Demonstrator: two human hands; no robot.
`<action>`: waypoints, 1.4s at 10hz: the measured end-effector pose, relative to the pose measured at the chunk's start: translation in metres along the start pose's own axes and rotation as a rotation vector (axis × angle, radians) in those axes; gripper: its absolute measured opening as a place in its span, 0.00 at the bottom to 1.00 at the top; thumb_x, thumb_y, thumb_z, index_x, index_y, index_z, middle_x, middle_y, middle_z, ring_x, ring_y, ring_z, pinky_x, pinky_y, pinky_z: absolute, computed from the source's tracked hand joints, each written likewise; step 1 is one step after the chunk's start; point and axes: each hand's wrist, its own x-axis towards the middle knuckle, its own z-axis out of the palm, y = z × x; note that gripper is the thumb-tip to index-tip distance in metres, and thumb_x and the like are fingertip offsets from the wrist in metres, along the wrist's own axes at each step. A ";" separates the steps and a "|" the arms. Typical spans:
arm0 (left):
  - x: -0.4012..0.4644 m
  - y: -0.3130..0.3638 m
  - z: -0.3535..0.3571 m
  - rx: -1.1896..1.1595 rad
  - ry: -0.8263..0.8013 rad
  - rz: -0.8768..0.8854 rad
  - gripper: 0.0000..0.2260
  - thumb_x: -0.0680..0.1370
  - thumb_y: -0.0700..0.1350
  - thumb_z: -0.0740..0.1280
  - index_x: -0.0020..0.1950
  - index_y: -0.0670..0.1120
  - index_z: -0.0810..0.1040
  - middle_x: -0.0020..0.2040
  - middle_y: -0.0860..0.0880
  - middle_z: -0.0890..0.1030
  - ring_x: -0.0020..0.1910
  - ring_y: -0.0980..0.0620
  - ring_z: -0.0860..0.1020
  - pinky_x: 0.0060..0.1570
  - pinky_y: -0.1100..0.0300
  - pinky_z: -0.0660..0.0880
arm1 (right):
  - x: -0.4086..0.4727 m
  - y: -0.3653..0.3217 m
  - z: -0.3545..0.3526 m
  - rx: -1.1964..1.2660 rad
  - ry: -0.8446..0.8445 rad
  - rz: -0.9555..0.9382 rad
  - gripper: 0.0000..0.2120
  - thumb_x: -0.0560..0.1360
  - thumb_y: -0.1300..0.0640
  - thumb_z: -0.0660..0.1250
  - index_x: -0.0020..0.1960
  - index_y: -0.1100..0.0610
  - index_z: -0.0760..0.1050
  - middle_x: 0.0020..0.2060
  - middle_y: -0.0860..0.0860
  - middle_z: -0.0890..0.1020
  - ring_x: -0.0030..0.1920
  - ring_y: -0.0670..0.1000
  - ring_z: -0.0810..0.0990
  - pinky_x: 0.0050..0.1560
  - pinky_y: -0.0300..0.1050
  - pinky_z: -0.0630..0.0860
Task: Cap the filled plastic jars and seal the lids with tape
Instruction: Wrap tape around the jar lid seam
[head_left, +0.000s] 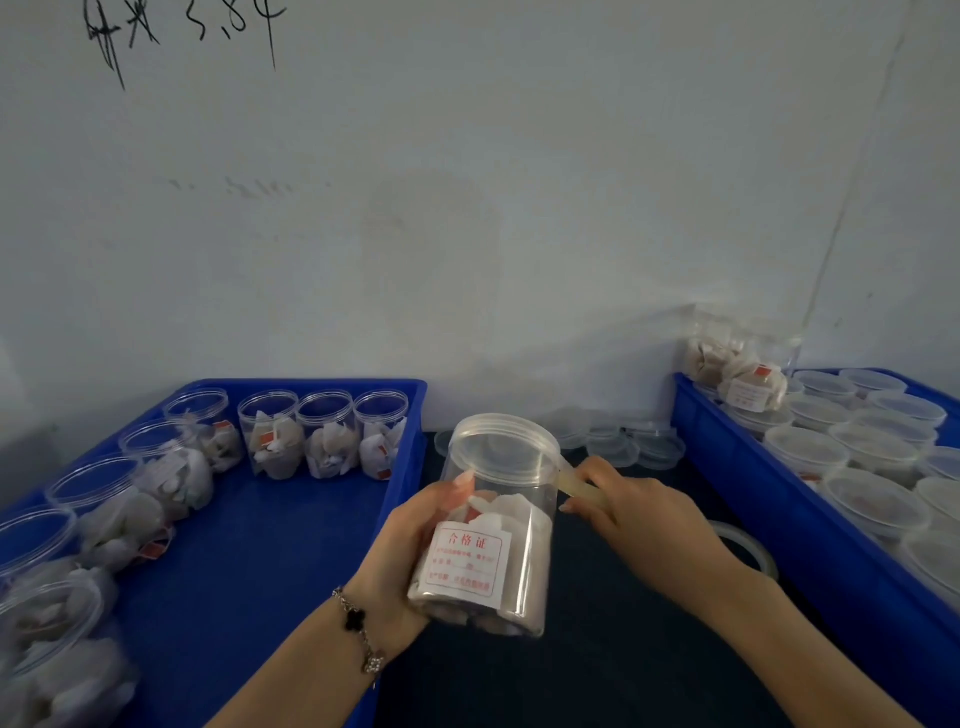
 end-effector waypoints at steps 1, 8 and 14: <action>0.002 -0.003 0.000 -0.013 -0.045 -0.004 0.25 0.72 0.51 0.65 0.65 0.38 0.73 0.59 0.38 0.77 0.58 0.41 0.74 0.67 0.40 0.65 | 0.009 -0.006 0.009 -0.116 -0.010 0.003 0.19 0.76 0.46 0.44 0.62 0.51 0.61 0.43 0.46 0.73 0.36 0.47 0.73 0.35 0.40 0.68; 0.009 -0.008 -0.003 0.389 0.069 0.095 0.18 0.71 0.39 0.71 0.59 0.47 0.74 0.56 0.48 0.79 0.52 0.52 0.80 0.51 0.60 0.78 | 0.011 -0.011 0.035 0.145 -0.061 0.335 0.10 0.77 0.48 0.64 0.56 0.48 0.71 0.35 0.41 0.73 0.34 0.39 0.73 0.31 0.32 0.66; 0.001 -0.002 0.006 0.558 0.227 0.245 0.30 0.55 0.67 0.75 0.49 0.51 0.80 0.44 0.49 0.84 0.44 0.55 0.82 0.48 0.57 0.79 | -0.011 -0.028 -0.010 0.874 -0.294 0.114 0.34 0.69 0.58 0.74 0.68 0.42 0.62 0.45 0.47 0.81 0.45 0.43 0.81 0.44 0.39 0.79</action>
